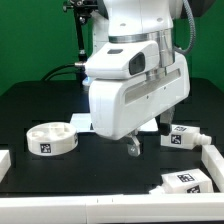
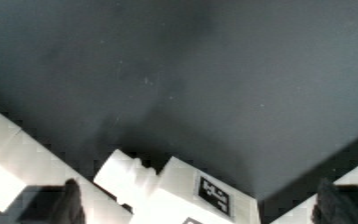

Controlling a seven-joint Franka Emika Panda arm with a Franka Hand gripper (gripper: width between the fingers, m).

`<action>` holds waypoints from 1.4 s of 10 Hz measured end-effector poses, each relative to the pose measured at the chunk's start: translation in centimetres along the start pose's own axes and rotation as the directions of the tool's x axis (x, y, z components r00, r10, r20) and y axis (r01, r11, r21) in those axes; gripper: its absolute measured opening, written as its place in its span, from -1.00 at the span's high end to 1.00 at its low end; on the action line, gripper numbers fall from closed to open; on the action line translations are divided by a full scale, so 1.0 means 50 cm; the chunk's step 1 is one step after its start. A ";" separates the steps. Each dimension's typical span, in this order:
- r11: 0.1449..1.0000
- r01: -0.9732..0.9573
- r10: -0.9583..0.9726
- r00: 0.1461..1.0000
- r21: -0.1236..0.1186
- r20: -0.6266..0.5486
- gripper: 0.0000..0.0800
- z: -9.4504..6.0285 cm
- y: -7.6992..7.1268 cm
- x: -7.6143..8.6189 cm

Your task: Assemble stool

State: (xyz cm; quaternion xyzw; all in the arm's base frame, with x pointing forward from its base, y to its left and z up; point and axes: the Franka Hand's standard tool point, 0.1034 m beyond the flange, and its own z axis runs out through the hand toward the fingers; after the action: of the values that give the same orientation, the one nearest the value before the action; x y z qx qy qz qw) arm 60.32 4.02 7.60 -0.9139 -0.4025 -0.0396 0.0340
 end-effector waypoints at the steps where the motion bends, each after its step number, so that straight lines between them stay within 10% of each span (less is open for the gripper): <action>1: 0.999 0.042 -0.042 0.999 -0.019 0.001 -0.62 0.001 0.013 0.041; 3: 0.984 0.163 -0.162 0.986 -0.072 0.023 -0.62 0.033 0.007 0.120; 6: 0.985 0.153 -0.153 0.988 -0.080 0.010 -0.62 0.039 0.003 0.121; 8: 0.931 0.340 -0.340 0.940 -0.132 0.018 -0.62 0.056 -0.009 0.114; 14: 0.914 0.394 -0.391 0.919 -0.100 0.042 -0.62 0.110 -0.052 0.105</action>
Offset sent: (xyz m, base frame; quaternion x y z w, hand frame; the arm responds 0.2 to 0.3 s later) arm -0.0121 0.0190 -0.0158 -0.0343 0.0954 0.1224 0.9873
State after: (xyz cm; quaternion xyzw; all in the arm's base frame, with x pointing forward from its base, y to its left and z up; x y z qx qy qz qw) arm 62.20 10.13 2.75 -0.8155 -0.5753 -0.0575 -0.0277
